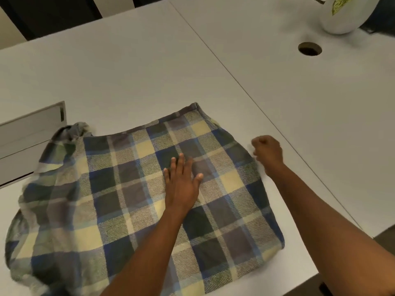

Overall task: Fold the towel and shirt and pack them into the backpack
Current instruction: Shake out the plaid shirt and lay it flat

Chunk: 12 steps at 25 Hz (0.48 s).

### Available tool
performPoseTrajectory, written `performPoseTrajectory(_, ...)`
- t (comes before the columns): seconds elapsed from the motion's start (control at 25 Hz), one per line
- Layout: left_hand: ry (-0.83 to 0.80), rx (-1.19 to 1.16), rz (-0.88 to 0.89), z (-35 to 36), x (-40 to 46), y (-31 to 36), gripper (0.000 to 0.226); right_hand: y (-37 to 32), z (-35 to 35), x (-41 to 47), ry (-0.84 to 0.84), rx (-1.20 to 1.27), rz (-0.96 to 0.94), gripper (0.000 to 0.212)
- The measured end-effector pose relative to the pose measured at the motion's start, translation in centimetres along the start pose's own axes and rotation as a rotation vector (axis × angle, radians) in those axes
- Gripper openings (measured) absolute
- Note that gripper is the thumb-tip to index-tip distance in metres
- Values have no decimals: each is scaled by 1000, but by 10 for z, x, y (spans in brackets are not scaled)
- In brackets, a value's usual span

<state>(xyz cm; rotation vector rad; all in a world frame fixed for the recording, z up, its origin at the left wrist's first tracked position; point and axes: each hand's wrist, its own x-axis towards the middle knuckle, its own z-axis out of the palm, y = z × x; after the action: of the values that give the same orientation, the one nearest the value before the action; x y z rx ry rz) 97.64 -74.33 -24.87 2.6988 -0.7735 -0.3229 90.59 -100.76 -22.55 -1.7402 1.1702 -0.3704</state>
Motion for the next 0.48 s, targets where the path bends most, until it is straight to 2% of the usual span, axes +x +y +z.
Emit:
performPoseTrajectory(0.08, -23, 20, -18, 4, 3, -3, 64, -14, 20, 4, -218, -298, -116, 28)
performPoseTrajectory(0.2, -36, 24, -26, 9, 3, -7, 67, -30, 39, 9, -427, -514, -90, 53)
performPoseTrajectory(0.28, -37, 28, -28, 10, 3, -7, 70, -37, 42, 12, -479, -429, 13, 53)
performPoseTrajectory(0.32, -40, 27, -26, 11, 3, -7, 72, -41, 41, 14, -495, -336, 59, 47)
performPoseTrajectory(0.4, -47, 28, -21, 11, 4, -8, 74, -50, 36, 14, -546, -229, 92, 32)
performPoseTrajectory(0.48, -67, 40, -20, 11, 5, -10, 73, -53, 29, 13, -624, -168, 101, 29)
